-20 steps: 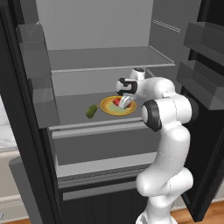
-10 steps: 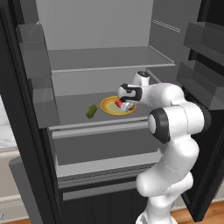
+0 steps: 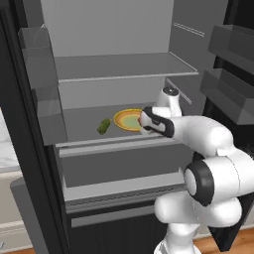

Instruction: Retrieve the steak from the fridge and place it on the cutting board.

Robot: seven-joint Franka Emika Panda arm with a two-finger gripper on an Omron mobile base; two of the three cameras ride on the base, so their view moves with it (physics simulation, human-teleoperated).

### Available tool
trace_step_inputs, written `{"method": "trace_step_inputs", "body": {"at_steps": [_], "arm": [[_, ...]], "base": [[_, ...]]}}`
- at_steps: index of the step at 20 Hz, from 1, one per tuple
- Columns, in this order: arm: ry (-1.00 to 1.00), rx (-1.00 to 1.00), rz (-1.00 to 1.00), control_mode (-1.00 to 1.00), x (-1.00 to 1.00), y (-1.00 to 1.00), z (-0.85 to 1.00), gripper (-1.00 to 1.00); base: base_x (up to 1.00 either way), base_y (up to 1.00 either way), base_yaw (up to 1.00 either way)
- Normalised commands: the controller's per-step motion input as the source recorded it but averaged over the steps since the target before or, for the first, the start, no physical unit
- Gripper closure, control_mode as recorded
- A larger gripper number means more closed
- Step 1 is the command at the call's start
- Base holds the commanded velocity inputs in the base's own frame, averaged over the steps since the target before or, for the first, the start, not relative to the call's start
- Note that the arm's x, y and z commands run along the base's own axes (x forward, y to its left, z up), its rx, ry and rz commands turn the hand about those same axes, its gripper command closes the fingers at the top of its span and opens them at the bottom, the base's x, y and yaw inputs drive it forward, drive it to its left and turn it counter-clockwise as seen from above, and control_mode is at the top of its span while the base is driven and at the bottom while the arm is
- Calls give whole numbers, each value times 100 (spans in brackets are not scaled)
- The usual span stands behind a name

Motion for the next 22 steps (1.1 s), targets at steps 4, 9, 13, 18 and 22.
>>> {"method": "trace_step_inputs", "body": {"at_steps": [4, 9, 13, 18, 22], "arm": [[0, 2, -37, -100, -92, -15, 53, 100], [-9, 16, -39, -100, -88, 7, 61, 100], [5, 24, -12, -100, -48, 3, 51, 100], [12, 5, 0, -100, -57, 1, 59, 100], [8, 0, -1, -100, -81, 12, 53, 100]], "base": [[0, 0, 0], [0, 0, 0], [0, 0, 0], [0, 0, 0], [0, 0, 0]]}}
